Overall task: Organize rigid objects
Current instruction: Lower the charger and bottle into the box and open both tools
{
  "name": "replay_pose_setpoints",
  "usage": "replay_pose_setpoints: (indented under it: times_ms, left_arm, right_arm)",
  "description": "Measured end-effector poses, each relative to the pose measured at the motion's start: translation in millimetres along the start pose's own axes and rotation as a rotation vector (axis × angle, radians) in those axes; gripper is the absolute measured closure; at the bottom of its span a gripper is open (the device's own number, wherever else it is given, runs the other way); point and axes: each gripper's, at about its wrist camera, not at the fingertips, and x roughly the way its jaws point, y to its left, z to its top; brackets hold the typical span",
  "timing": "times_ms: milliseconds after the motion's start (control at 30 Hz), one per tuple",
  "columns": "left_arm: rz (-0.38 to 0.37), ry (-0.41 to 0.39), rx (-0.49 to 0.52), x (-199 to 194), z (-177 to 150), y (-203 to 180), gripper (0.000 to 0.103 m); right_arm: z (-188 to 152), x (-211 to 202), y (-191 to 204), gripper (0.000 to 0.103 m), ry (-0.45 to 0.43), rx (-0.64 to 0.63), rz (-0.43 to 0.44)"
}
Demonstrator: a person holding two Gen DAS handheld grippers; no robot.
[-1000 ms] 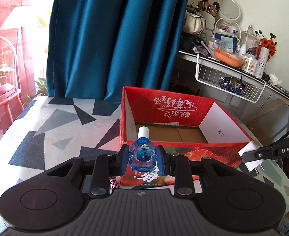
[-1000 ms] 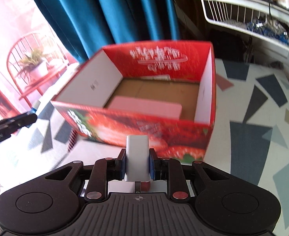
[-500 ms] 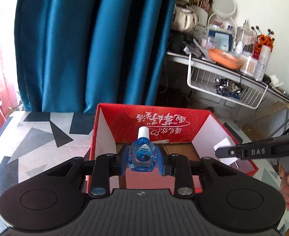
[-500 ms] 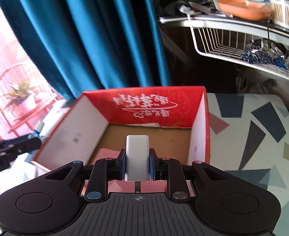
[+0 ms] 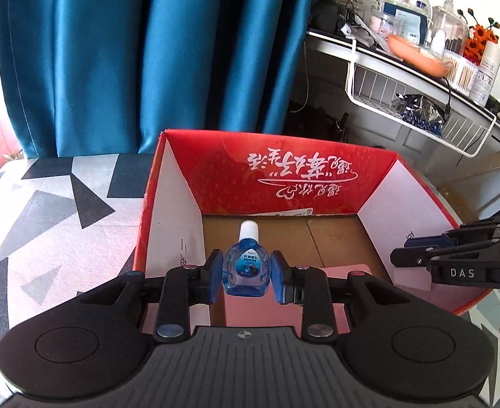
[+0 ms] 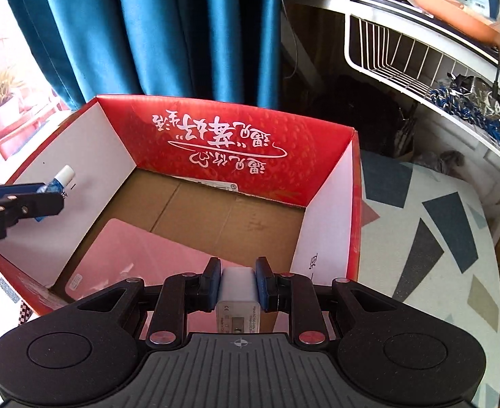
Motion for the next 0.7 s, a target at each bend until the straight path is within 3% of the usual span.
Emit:
replay_pose_setpoints:
  times_ms: [133,267,333,400,500,533,700]
  left_arm:
    - [-0.011,0.001,0.01,0,1,-1,0.063]
    - [-0.022,-0.013,0.024,-8,1,-4,0.046]
    - [-0.025,-0.027,0.029,-16,2,-4,0.038]
    - [-0.041,-0.045,0.025,-26,3,-4,0.021]
    - [-0.056,-0.078,0.014,-44,2,-1,0.007]
    - [-0.059,-0.087,0.013,-51,1,0,0.006]
    - [-0.034,-0.1,-0.008,-84,-10,5,0.0]
  right_arm:
    - [1,-1,0,0.082,-0.018,0.011,0.003]
    - [0,-15,-5,0.07,-0.078,0.05,0.051]
    - [0,-25,-5,0.053,-0.105,0.055,0.057]
    - [-2,-37,-5,0.023,-0.146,0.065,0.06]
    - [-7,-57,-7,0.004,-0.207,0.085,0.066]
    - [-9,-64,-7,0.001,-0.225,0.091,0.066]
    - [-26,-97,-6,0.0,-0.305,0.111,0.08]
